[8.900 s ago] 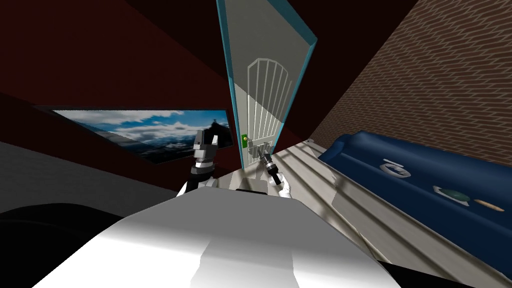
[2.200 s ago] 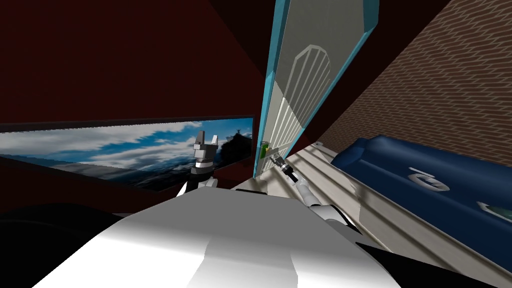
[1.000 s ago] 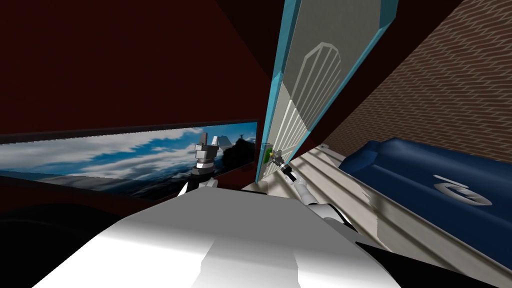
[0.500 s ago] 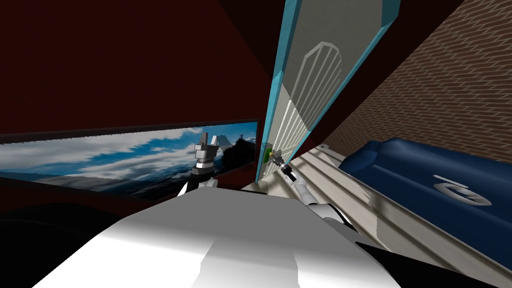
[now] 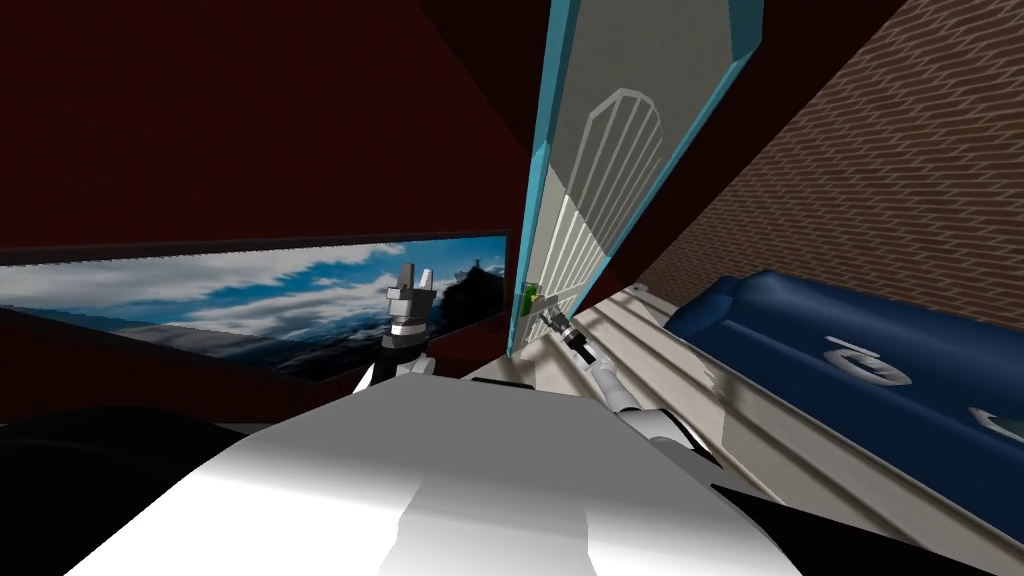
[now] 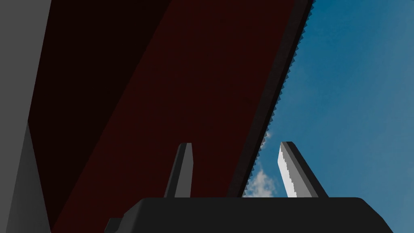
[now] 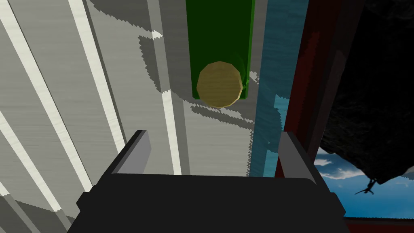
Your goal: Pull the door open
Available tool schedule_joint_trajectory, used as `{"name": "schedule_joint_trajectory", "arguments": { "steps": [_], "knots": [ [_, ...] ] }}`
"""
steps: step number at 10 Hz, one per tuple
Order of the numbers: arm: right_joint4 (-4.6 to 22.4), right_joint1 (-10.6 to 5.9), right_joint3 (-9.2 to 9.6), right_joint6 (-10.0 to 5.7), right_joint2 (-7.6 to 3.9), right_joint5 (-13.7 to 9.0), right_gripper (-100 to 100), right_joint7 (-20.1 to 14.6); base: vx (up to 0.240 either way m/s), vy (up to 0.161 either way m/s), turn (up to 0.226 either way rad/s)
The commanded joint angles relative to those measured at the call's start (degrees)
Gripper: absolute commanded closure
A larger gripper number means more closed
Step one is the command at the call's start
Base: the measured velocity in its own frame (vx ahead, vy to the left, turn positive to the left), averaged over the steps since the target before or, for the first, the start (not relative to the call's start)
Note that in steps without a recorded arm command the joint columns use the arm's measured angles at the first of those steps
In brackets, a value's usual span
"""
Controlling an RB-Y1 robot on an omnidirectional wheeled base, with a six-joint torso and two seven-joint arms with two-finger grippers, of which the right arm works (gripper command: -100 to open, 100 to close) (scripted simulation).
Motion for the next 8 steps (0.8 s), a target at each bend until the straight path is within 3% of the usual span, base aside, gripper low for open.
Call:
{"name": "schedule_joint_trajectory", "arguments": {
  "steps": [1, 3, 8],
  "knots": [
    [-0.1, 0.13, 0.12, -0.31, -0.38, 0.0, -100, -0.3, -0.182, -0.091, -0.041],
    [0.1, -0.04, -0.12, 0.15, 0.17, -0.1, -100, 0.2, 0.006, 0.007, 0.025],
    [0.5, -0.49, -0.71, 1.23, 1.50, -0.3, -100, 1.5, 0.172, 0.096, 0.044]
  ]
}}
